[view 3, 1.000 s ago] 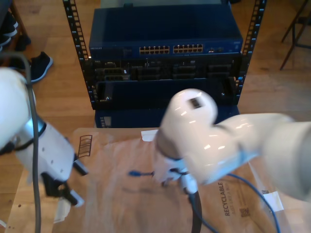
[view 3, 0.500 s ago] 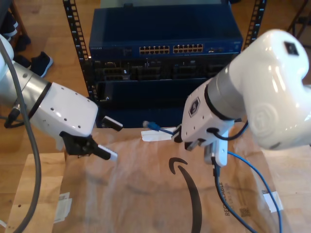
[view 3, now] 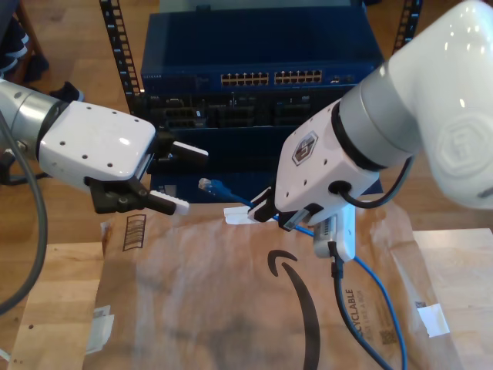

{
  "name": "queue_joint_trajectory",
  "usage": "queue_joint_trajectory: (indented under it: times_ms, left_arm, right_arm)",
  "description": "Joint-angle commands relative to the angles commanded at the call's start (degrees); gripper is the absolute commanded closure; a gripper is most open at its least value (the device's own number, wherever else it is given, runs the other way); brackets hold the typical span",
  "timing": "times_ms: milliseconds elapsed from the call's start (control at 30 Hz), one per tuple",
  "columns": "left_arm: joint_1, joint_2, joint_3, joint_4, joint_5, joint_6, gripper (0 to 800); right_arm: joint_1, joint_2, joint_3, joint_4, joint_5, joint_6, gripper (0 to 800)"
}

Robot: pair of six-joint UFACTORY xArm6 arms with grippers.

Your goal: Grab the cable and plug it in

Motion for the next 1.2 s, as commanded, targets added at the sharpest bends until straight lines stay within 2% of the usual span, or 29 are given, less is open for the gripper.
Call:
queue_joint_trajectory:
  times_ms: [100, 300, 500, 700, 933, 1200]
  left_arm:
    - [0.2, 0.0, -0.1, -0.3, 1.5, 0.9, 5]
    - [3.1, -0.3, -0.1, -4.6, 9.5, 0.4, 8]
    - [4.7, -0.4, -0.1, -4.7, 9.0, -6.3, 25]
    - [4.7, -0.4, -0.9, -4.8, 8.7, -9.3, 28]
    - [4.7, -1.0, -0.4, -5.5, 8.9, -7.6, 199]
    - [4.7, -1.3, -0.1, -7.1, 9.2, -5.6, 234]
  right_arm:
    - [0.1, 0.1, -0.6, 0.2, 0.1, 0.0, 799]
    - [0.1, -0.2, -1.3, 0.3, 0.1, 0.0, 799]
    - [0.1, -1.0, -2.5, 0.3, 0.6, 0.1, 799]
    - [0.1, -0.7, -3.9, 1.9, 1.9, 0.1, 799]
    - [0.1, -0.5, -4.5, 3.0, 3.2, 0.2, 799]
    - [-0.2, 1.0, -4.6, 3.2, 4.4, 0.2, 799]
